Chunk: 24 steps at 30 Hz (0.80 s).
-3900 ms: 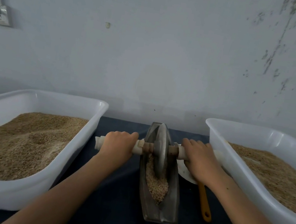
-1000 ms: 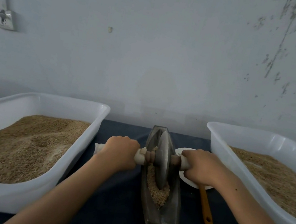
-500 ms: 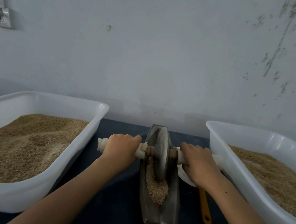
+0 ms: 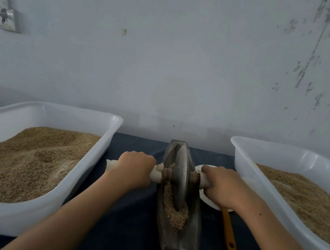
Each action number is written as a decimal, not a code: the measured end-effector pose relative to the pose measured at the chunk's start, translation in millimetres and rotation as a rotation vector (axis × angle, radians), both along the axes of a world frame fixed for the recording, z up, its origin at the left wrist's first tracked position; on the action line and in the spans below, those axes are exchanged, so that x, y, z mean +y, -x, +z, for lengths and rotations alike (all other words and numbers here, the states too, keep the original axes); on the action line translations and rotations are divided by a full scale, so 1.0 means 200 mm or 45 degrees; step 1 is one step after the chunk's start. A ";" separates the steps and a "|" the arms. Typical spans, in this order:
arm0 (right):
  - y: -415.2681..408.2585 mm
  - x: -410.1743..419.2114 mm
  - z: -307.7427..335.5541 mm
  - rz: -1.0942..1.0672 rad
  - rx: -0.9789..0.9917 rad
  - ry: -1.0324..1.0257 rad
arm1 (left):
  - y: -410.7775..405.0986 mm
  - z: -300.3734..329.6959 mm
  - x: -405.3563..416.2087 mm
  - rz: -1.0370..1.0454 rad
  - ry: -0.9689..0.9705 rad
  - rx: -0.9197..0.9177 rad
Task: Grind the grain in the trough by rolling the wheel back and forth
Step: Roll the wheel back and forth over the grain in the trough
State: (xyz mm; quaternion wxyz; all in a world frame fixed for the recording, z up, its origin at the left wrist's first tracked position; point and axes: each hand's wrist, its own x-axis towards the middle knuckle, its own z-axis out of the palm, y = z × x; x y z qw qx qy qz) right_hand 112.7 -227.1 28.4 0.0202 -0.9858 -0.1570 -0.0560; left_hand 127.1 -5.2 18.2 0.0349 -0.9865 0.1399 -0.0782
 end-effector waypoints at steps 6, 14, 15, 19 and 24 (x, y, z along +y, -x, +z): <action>-0.05 0.01 -0.09 -0.030 -0.331 0.122 | -0.01 -0.05 -0.01 0.050 0.064 -0.217; -0.05 0.00 -0.08 -0.002 -0.301 0.074 | -0.01 -0.05 0.00 0.037 0.058 -0.185; -0.05 0.00 -0.07 0.019 -0.263 0.070 | -0.01 -0.05 0.00 0.032 0.056 -0.126; -0.03 0.00 -0.02 0.069 -0.120 0.077 | -0.01 -0.01 0.03 -0.030 0.059 0.095; -0.02 0.00 -0.02 0.078 -0.132 0.045 | 0.00 0.00 0.02 -0.010 0.043 0.111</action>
